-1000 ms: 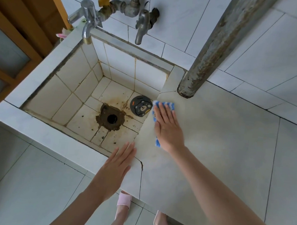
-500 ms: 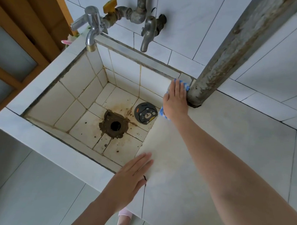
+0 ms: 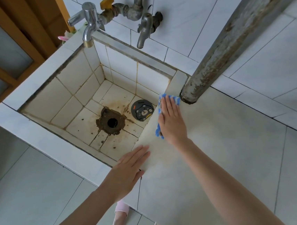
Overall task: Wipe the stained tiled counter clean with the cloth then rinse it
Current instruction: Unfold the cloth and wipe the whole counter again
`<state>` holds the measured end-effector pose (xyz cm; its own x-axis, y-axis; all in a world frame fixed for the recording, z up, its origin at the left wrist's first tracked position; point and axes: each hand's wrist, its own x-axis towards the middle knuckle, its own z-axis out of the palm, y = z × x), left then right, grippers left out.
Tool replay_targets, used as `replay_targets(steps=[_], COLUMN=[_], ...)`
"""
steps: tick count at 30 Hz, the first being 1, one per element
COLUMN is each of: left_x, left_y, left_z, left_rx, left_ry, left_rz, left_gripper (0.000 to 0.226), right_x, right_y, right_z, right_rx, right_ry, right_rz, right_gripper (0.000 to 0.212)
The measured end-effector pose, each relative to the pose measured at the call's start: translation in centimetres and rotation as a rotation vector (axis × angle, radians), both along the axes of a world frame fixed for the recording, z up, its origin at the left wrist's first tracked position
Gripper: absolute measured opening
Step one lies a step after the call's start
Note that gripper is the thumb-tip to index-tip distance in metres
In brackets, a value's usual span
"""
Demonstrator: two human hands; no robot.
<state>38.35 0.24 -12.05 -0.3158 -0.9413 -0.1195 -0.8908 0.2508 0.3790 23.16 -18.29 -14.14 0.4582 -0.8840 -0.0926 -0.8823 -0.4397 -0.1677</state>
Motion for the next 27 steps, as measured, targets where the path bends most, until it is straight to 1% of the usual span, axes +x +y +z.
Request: replay_targets(steps=[4,9,11,13,15,17,18,19,22,25,27], left_x=[-0.9,-1.4,-1.5,-1.6,-1.6,-1.6,-1.7,-1.8,-1.8,-2.1,-2.6], left_y=[-1.6,-2.9,-3.1,-3.1,-3.1,-3.0,-3.0,-3.0,-3.0,-3.5,-3.9], left_z=[-0.2,0.0,0.1,0.2,0.2,0.2,0.1,0.0,-0.1,0.3,0.4], left_rx=[-0.022,-0.020,-0.021,-0.023,-0.030,-0.038,-0.041,-0.042,-0.036,-0.047,-0.058], left_ry=[0.006,-0.014,-0.016,-0.012,0.000,0.017,0.026,0.037,0.066,0.090,0.087], left_rz=[0.024,0.016,0.009,0.009,0.014,0.022,0.029,0.036,0.051,0.069,0.065], left_gripper=[0.052,0.058,0.058,0.058,0.056,0.052,0.051,0.050,0.050,0.051,0.052], right_x=[-2.6,-6.7,-8.7,-10.9,-12.7,-13.1,-12.5,-11.7,-7.8,-5.2,-5.8], right_y=[0.6,1.6,1.7,1.2,0.4,-0.1,-0.1,0.2,2.1,3.8,3.7], right_z=[0.3,-0.6,-0.3,0.1,-0.1,-0.4,-0.4,-0.3,-0.1,0.7,0.8], right_rx=[-0.006,-0.021,-0.053,-0.096,-0.062,-0.055,-0.067,-0.075,-0.104,-0.042,-0.034], right_ry=[-0.004,0.122,0.138,0.119,0.122,0.115,0.102,0.103,0.076,-0.060,-0.076], right_rz=[-0.049,-0.097,-0.189,-0.330,-0.462,-0.537,-0.537,-0.492,-0.226,-0.137,-0.061], right_gripper=[0.065,0.059,0.054,0.059,0.059,0.058,0.060,0.062,0.058,0.053,0.053])
